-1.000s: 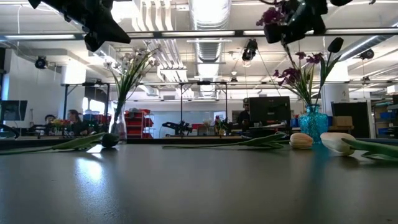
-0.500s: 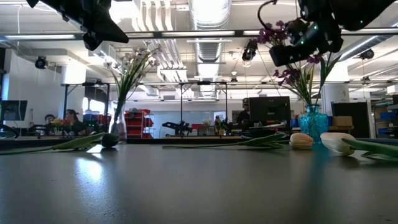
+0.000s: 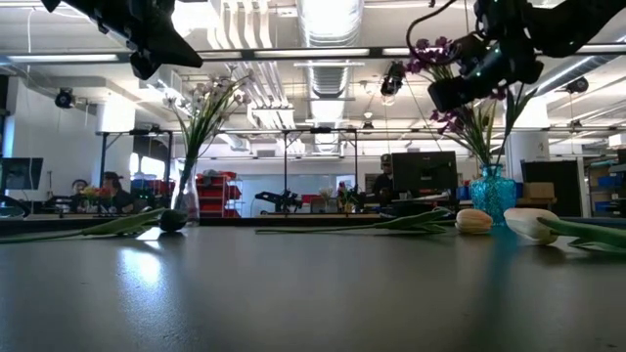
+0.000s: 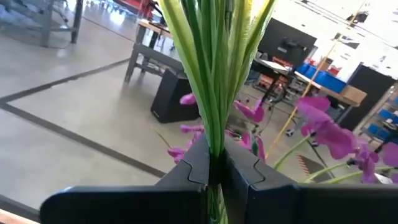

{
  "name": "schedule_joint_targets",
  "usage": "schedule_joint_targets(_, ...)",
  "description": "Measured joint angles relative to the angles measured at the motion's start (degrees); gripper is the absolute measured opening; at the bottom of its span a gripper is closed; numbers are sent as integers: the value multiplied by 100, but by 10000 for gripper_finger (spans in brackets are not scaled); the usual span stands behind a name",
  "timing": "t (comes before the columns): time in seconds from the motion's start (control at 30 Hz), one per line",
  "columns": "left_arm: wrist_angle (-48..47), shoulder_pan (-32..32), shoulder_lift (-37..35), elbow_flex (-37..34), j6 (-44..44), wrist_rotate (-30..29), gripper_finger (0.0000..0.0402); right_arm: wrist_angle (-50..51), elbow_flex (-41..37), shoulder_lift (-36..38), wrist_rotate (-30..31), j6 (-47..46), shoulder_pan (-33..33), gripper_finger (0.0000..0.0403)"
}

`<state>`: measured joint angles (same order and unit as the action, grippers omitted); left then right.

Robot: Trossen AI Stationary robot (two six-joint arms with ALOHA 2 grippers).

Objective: Sort flowers into vase by color
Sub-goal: Put the violet flowers into the blue vase

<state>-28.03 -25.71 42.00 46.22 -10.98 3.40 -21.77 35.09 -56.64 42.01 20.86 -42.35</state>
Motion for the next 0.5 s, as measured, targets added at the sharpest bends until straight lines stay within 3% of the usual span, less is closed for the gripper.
schedule_joint_targets(0.5,1,0,0,0,-68,0,0,-724,-570,-4,-165,-51,-194,12)
